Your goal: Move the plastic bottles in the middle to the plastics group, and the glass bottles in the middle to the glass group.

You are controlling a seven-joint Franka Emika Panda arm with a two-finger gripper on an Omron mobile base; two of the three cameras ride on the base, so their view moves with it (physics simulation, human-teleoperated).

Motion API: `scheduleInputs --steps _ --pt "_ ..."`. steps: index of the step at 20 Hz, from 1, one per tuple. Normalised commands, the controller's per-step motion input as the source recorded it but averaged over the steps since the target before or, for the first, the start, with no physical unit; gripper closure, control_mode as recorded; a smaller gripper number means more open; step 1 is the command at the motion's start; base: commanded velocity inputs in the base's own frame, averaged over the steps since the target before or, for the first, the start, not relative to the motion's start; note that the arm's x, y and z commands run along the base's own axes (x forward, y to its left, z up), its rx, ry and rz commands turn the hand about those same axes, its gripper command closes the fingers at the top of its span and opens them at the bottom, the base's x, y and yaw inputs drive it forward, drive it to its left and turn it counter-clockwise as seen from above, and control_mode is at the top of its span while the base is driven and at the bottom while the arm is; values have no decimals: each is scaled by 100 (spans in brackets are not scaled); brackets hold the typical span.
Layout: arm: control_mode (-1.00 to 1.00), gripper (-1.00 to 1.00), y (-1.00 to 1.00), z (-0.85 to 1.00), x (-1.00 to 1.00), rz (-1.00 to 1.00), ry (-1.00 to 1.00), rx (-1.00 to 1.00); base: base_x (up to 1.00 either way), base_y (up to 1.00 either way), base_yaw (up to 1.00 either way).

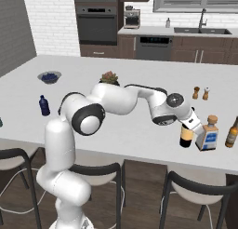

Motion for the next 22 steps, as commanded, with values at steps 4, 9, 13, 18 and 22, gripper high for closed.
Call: scheduleInputs --steps 4,9,13,18,22 --pt "-100 -100 58 24 -24 0 -10 0 0 0 0" --pt "-100 -100 67 28 -46 0 -9 -1 0 0 0" --pt "-100 -100 55 34 -63 -1 -5 0 0 0 0" --pt "-100 -100 24 68 -45 0 0 0 0 0 0" --pt "-100 -100 21 96 -31 1 0 0 0 0 0"
